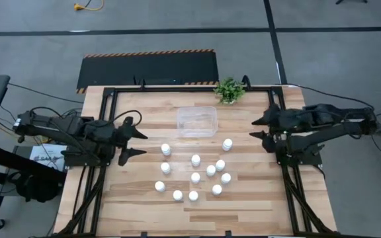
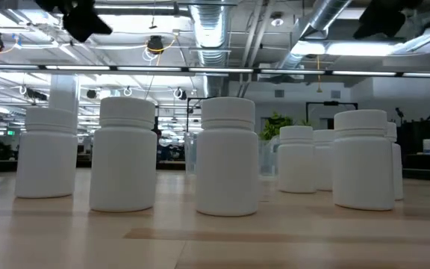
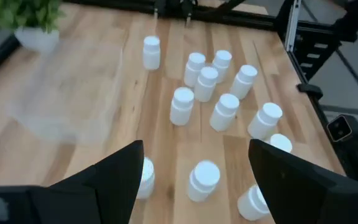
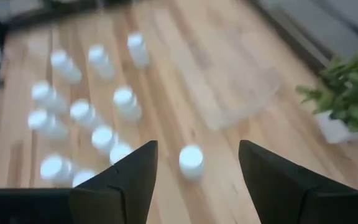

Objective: Pick and place pill bottles into a basket
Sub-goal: Put the white medicine bottle into the transparent bin

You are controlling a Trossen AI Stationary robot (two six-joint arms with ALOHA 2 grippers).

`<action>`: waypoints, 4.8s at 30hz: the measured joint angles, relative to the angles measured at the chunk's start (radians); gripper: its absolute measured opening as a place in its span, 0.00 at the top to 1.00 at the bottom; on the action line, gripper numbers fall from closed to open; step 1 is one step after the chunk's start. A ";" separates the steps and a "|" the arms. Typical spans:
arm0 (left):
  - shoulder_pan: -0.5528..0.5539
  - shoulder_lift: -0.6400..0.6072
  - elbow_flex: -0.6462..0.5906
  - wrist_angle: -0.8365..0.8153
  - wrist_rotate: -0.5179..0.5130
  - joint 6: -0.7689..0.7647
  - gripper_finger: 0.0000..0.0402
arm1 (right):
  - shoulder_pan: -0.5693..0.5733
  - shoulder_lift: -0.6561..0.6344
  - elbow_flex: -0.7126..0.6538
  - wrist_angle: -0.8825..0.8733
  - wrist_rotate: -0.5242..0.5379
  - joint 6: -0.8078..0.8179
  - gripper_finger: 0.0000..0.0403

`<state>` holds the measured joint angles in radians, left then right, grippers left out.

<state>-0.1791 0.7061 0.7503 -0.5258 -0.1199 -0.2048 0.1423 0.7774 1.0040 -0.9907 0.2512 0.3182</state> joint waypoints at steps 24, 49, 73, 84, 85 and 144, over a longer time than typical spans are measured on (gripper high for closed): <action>0.000 0.131 0.129 0.001 -0.002 0.100 0.31 | -0.081 0.508 0.036 -0.029 -0.190 -0.260 0.46; 0.000 0.132 0.129 -0.062 0.054 0.248 0.31 | -0.125 0.660 0.037 0.020 -0.216 -0.373 0.46; 0.000 0.132 0.129 -0.061 0.053 0.243 0.31 | -0.129 0.716 0.037 0.076 -0.145 -0.459 0.37; 0.000 0.132 0.129 -0.061 0.053 0.243 0.31 | -0.165 0.717 0.036 0.090 -0.158 -0.506 0.37; 0.000 0.132 0.129 -0.061 0.053 0.243 0.31 | -0.169 0.717 0.036 0.090 -0.170 -0.511 0.37; 0.000 0.132 0.129 -0.051 0.058 0.235 0.31 | -0.197 0.870 0.035 0.100 -0.232 -0.650 0.37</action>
<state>-0.1790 0.8383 0.8795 -0.5767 -0.0619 0.0303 -0.0542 1.6472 1.0386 -0.8907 0.0196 -0.3318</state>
